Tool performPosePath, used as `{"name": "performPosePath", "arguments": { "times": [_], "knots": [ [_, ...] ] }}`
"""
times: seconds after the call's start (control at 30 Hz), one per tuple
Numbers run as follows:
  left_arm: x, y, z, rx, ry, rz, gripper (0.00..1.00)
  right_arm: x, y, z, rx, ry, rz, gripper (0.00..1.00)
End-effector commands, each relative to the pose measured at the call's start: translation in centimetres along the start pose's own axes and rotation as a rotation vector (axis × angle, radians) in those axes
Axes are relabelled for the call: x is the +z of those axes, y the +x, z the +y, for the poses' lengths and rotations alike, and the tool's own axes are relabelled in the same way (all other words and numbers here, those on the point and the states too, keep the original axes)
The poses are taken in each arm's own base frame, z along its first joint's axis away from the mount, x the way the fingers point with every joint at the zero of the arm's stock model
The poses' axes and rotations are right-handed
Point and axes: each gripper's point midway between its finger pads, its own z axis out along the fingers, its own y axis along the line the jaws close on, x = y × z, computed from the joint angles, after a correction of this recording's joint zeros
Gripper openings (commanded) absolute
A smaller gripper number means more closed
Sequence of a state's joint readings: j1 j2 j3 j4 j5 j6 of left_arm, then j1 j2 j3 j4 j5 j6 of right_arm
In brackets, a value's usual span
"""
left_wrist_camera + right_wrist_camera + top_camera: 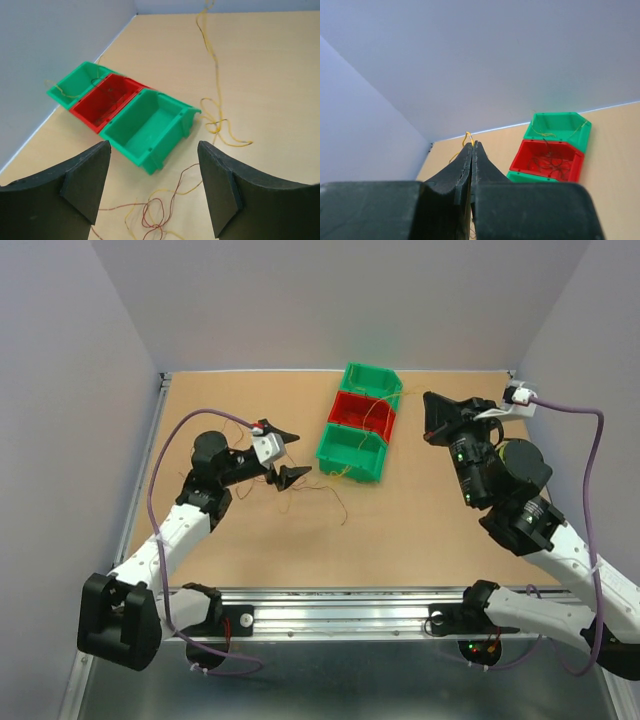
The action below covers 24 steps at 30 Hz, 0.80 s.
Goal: Untangle the cables
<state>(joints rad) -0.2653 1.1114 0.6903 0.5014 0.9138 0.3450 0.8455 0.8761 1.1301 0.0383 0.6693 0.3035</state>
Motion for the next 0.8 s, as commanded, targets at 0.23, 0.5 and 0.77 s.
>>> {"name": "performPosePath", "arguments": {
  "times": [0.23,0.5,0.77],
  "knots": [
    [3.2,1.4,-3.6,0.153,0.104,0.044,0.84,1.5,-2.6,3.2,0.024,-0.076,-0.044,0.01],
    [3.9,5.0,-3.7,0.134,0.098,0.133,0.82,0.9,-3.9,2.8,0.028,-0.076,-0.075,0.01],
    [4.8,7.2,-5.1,0.077,0.177,0.194,0.69,0.4,-4.8,2.1,0.027,-0.052,-0.098,0.01]
  ]
}}
